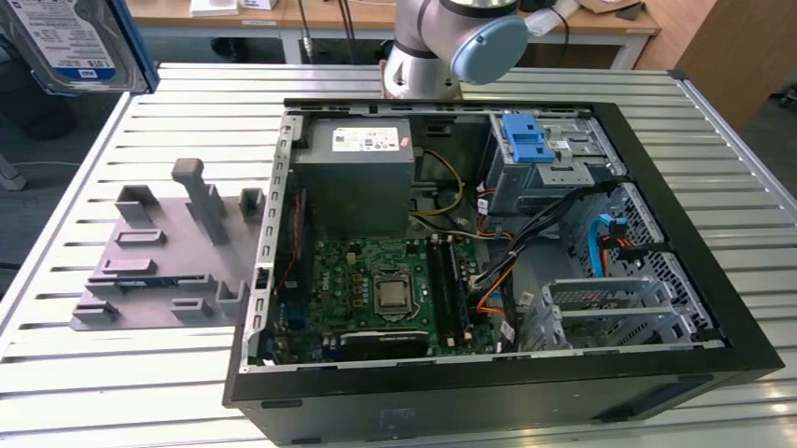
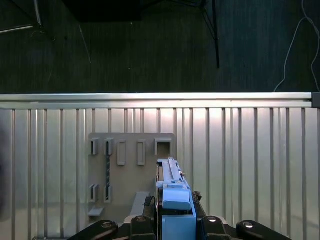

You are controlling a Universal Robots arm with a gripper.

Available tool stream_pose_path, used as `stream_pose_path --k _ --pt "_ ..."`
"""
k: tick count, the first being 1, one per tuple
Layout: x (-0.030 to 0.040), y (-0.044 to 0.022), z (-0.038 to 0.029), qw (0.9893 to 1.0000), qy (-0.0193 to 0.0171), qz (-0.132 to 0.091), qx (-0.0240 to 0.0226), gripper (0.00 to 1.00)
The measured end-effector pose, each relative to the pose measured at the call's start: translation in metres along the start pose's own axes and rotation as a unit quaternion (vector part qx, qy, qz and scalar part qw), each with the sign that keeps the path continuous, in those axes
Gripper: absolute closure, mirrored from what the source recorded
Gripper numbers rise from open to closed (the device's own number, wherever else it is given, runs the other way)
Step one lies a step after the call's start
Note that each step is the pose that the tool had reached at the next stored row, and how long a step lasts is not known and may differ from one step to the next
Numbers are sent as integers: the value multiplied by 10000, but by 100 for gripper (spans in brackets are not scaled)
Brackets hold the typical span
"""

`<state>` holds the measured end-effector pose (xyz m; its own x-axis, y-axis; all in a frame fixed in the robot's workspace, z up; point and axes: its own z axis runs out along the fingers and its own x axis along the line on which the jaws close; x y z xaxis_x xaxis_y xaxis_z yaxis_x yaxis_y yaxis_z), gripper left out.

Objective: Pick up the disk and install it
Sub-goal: 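Pick up the disk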

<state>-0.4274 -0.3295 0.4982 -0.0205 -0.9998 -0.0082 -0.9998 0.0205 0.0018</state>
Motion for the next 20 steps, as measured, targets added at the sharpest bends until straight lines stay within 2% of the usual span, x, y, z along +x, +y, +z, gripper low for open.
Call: stream_pose_path --k 6,15,20 --pt "20 -35 0 10000 -1 0 0 63" --pt "33 -97 0 10000 -59 0 -1 63" --pt "35 -126 0 10000 -73 1 -1 63"
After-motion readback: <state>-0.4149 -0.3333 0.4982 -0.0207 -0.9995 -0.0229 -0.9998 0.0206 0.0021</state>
